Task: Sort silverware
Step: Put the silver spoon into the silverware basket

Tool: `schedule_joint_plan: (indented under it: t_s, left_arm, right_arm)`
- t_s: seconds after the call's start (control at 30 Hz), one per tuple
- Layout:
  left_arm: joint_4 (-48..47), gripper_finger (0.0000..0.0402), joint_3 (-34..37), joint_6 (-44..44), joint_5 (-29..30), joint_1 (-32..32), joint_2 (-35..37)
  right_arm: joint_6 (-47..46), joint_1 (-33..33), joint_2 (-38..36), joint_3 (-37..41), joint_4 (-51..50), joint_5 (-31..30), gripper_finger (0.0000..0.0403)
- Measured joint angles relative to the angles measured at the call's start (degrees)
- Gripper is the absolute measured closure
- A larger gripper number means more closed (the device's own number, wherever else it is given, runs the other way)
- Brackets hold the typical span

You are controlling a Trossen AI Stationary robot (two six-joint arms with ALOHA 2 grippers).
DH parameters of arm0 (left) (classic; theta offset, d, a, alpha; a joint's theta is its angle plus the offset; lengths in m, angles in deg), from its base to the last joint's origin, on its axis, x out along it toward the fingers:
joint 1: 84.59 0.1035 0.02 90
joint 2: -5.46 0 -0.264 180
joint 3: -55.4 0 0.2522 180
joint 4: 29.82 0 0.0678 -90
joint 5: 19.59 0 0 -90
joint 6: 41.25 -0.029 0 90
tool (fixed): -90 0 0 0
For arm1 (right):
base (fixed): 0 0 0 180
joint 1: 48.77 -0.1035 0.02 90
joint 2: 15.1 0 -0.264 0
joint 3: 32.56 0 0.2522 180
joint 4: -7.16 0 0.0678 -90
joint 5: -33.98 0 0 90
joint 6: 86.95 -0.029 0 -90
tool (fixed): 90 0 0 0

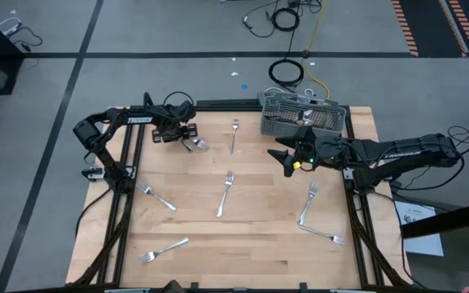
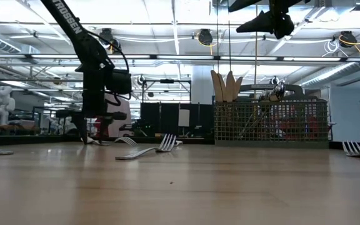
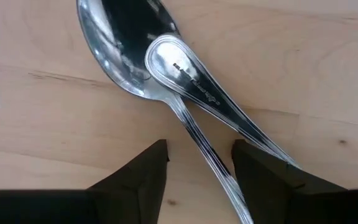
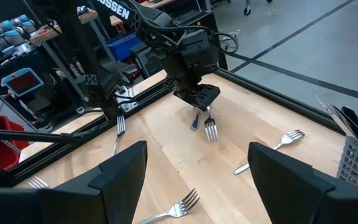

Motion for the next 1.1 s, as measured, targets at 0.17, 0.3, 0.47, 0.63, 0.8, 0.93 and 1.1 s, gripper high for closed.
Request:
schedule_joint_plan:
  t_s: [0.17, 0.3, 0.47, 0.63, 0.8, 0.93, 1.1]
  left_arm:
    - [-0.6, 0.0265, 0.0, 0.0, 0.4, 0.0, 0.0]
    - [-0.9, 0.0301, 0.1, 0.2, 0.8, 0.0, -0.1]
    - [-2.0, 0.0327, 0.1, 0.2, 0.8, 0.0, -0.1]
    - [-4.1, 0.0353, 0.0, -1.4, 0.8, 0.0, 0.3]
    - [-4.6, 0.0381, 0.2, -3.5, 0.2, 0.0, 1.8]
    - [-6.6, 0.0388, 0.4, -3.6, -0.4, 0.0, 3.3]
    - [-8.0, 0.0389, 0.4, -5.0, -0.3, 0.0, 4.8]
  right_arm:
    - [0.0, 0.0, 0.0, 0.0, -0.1, 0.0, 0.0133]
    - [0.0, 0.0, 0.0, 0.0, -0.1, 0.0, 0.0133]
    - [0.0, 0.0, 0.0, 0.0, -0.2, 0.0, 0.0133]
    - [-0.3, 0.0, 0.0, 0.0, -1.3, 0.1, 0.0133]
    - [-0.4, 0.0, 0.0, 0.0, -1.9, 1.5, 0.0133]
    - [-0.4, 0.0, 0.0, 0.0, -2.1, 1.5, 0.0133]
    - [-0.4, 0.0, 0.0, 0.0, -2.1, 1.7, 0.0133]
